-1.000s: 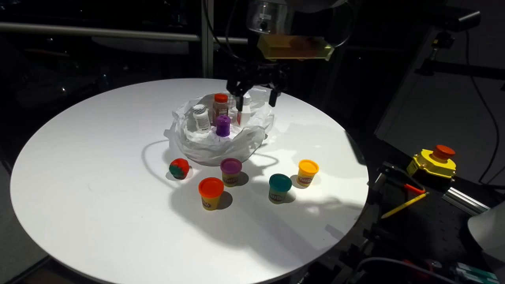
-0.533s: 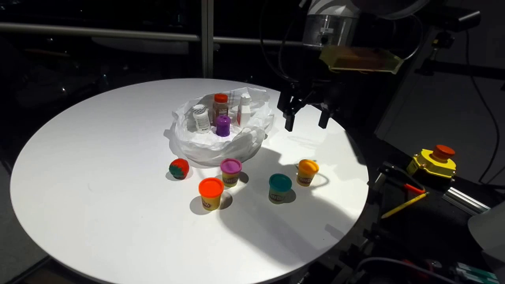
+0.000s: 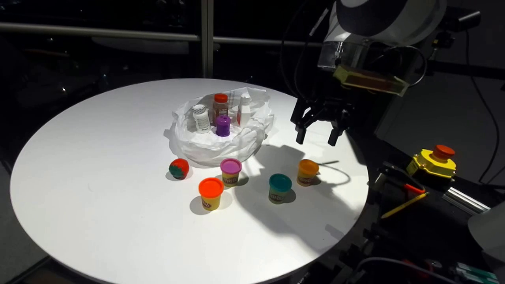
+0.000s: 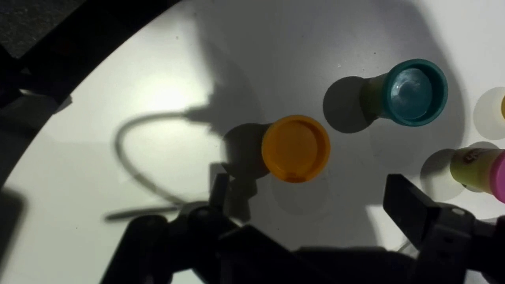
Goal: Pick up the objects from the table and put them on the plastic
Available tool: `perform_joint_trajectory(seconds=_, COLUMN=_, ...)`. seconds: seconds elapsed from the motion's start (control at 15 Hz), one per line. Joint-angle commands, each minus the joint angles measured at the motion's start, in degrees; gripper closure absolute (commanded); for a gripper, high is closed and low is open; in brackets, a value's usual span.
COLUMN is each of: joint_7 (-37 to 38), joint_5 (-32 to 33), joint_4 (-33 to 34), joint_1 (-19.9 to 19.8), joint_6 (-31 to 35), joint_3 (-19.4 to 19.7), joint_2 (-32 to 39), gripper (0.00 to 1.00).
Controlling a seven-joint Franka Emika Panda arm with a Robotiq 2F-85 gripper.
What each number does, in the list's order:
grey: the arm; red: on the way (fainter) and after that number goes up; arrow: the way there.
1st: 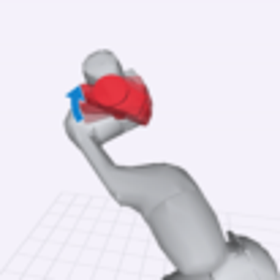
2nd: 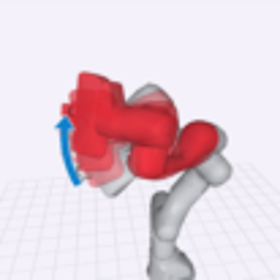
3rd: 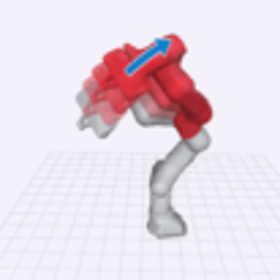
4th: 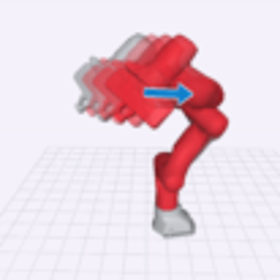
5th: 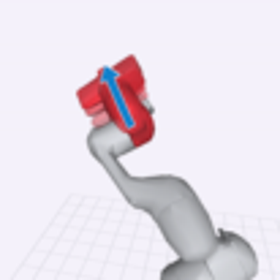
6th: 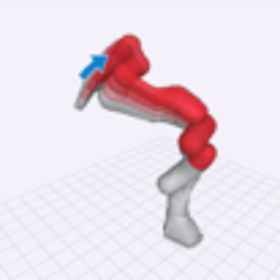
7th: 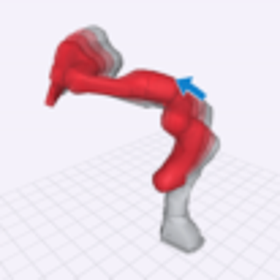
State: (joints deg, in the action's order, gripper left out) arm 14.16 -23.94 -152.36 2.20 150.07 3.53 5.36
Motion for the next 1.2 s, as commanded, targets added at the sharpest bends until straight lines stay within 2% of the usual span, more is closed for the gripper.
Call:
perform_joint_trajectory(seconds=0.0, joint_7=0.10, joint_5=-1.31, joint_4=0.39, joint_1=-0.63, joint_6=4.90, joint_3=-2.41, joint_2=4.55, gripper=0.00)
perform_joint_trajectory(seconds=0.4, joint_7=2.42, joint_5=-0.07, joint_4=0.77, joint_1=-0.15, joint_6=13.03, joint_3=-4.59, joint_2=11.16, gripper=0.00)
perform_joint_trajectory(seconds=0.6, joint_7=2.90, joint_5=-0.15, joint_4=1.07, joint_1=-0.39, joint_6=15.02, joint_3=-5.48, joint_2=13.01, gripper=0.00)
perform_joint_trajectory(seconds=0.67, joint_7=3.31, joint_5=0.07, joint_4=0.94, joint_1=-0.22, joint_6=15.79, joint_3=-5.50, joint_2=13.32, gripper=0.25)
perform_joint_trajectory(seconds=0.73, joint_7=3.99, joint_5=0.51, joint_4=0.62, joint_1=0.18, joint_6=16.79, joint_3=-5.23, joint_2=13.38, gripper=0.26)
perform_joint_trajectory(seconds=0.8, joint_7=4.53, joint_5=0.72, joint_4=0.23, joint_1=0.34, joint_6=17.28, joint_3=-5.01, joint_2=13.11, gripper=0.32)
perform_joint_trajectory(seconds=1.0, joint_7=6.62, joint_5=0.64, joint_4=-1.61, joint_1=0.70, joint_6=17.33, joint_3=-4.52, joint_2=10.35, gripper=0.58)
perform_joint_trajectory(seconds=1.13, joint_7=10.66, joint_5=3.45, joint_4=-3.57, joint_1=3.23, joint_6=16.72, joint_3=-1.57, joint_2=7.26, gripper=0.71)
